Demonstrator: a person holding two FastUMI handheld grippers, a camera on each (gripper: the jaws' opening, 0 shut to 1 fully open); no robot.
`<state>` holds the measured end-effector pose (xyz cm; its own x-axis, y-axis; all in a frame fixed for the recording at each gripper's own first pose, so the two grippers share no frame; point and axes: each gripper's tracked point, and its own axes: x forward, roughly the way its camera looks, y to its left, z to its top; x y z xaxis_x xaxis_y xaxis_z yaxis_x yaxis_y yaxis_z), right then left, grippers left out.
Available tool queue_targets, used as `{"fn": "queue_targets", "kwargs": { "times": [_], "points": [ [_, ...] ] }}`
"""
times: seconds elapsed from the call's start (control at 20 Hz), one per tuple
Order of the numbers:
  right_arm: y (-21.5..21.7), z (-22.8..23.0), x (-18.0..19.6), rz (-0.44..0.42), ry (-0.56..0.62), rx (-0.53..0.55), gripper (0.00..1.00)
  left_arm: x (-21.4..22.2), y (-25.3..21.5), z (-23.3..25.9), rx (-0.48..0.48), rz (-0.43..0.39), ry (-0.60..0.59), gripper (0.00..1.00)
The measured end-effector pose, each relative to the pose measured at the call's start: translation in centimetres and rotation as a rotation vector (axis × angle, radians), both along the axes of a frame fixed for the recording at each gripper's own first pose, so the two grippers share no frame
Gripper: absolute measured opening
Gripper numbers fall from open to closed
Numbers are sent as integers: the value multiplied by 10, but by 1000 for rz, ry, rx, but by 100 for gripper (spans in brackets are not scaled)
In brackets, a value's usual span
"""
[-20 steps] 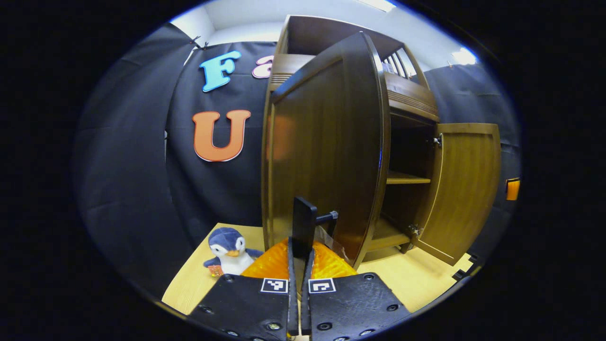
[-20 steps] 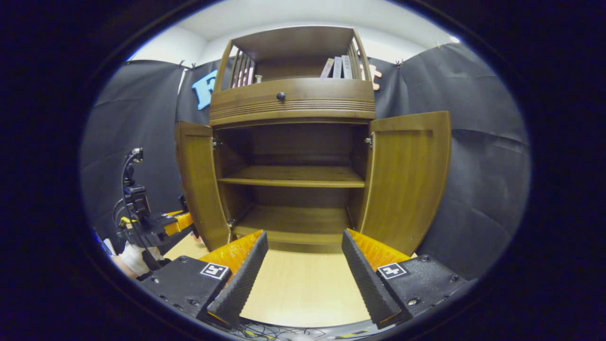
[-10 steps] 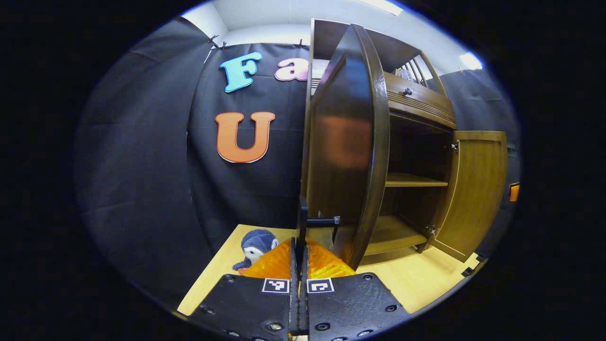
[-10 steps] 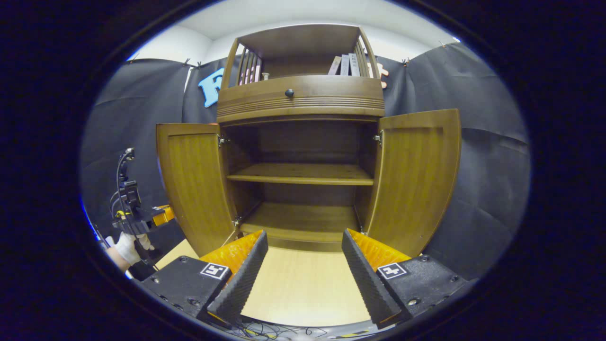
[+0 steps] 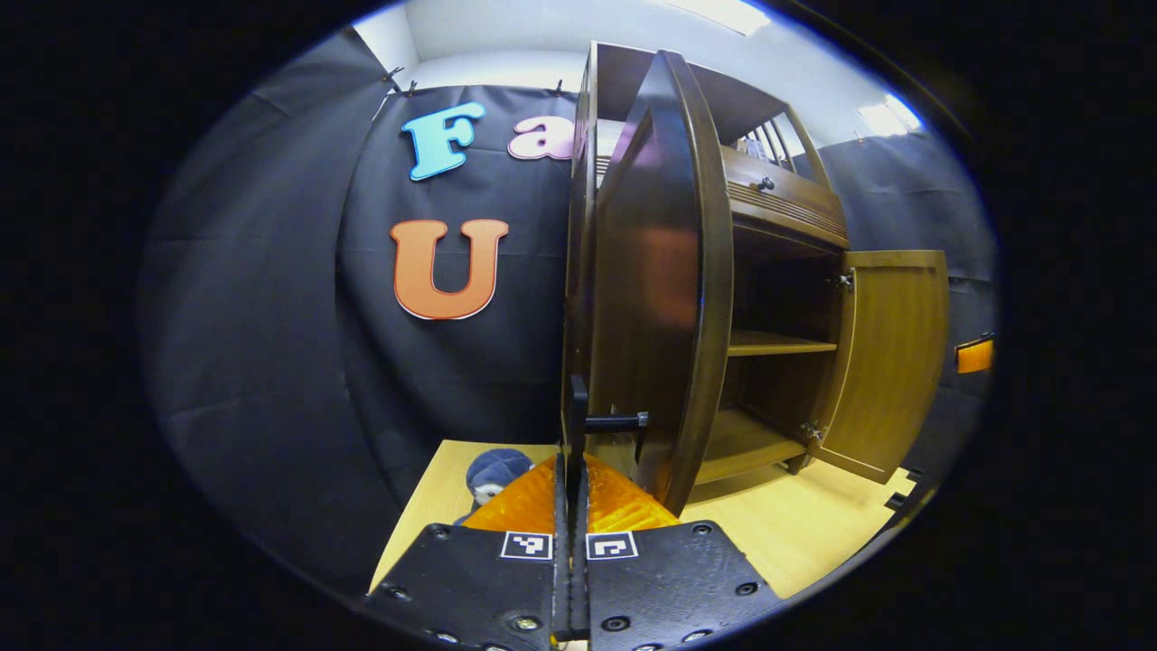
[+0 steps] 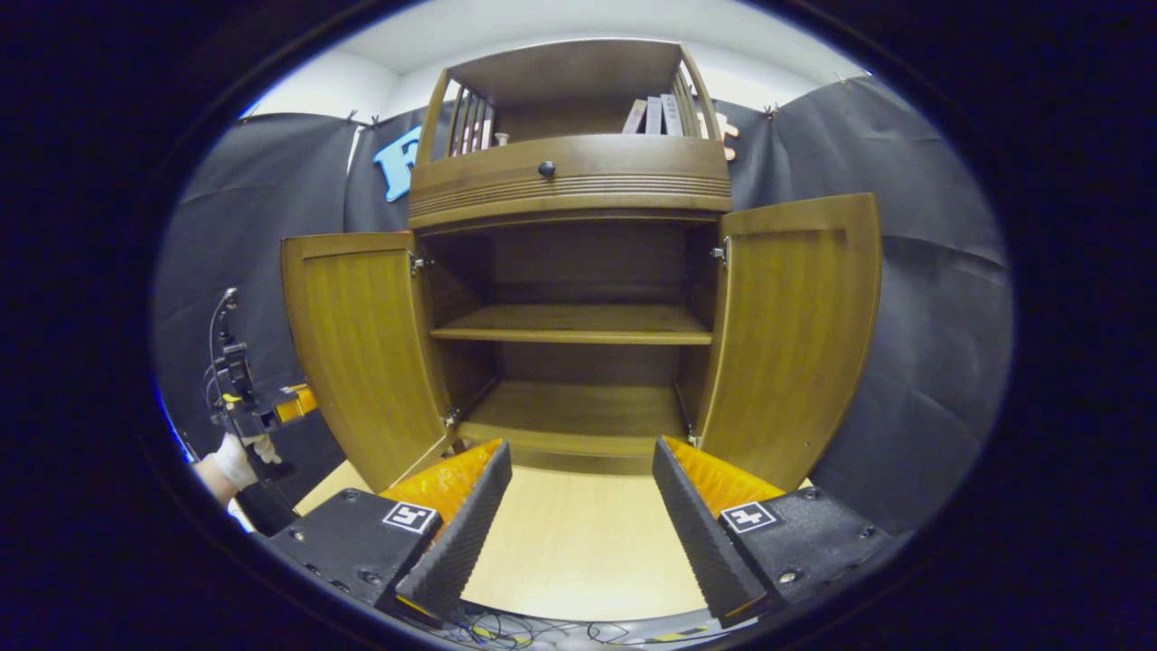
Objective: Open the right door of the double-door shoe cabinet with the right hand, and open the left door with the left hand.
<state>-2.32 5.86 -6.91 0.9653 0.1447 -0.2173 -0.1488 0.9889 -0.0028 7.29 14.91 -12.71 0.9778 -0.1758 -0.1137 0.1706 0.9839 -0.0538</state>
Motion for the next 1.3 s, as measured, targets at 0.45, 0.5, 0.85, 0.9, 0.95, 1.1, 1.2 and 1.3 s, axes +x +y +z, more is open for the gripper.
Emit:
{"fn": "queue_targets", "kwargs": {
  "times": [0.45,0.5,0.85,0.9,0.95,1.1,1.2,1.3],
  "points": [
    [7,-3,3,20,15,-10,100,7,10,-4,45,-161,-5,0],
    [7,-4,3,23,18,-10,100,9,10,-3,36,-171,-1,0],
    [0,-3,4,11,22,1,100,1,21,0,30,-124,2,16],
    [1,-4,5,11,23,3,100,-1,25,0,25,-113,2,33],
    [0,-4,6,10,23,4,100,-5,32,1,13,-98,3,50],
    [-2,-4,9,9,20,4,99,-18,46,4,-28,-46,28,100],
    [-5,-2,10,2,13,4,99,-32,57,12,-22,19,35,100],
    [-8,1,14,-4,6,12,99,-42,58,22,-12,77,36,95]
  ]
}}
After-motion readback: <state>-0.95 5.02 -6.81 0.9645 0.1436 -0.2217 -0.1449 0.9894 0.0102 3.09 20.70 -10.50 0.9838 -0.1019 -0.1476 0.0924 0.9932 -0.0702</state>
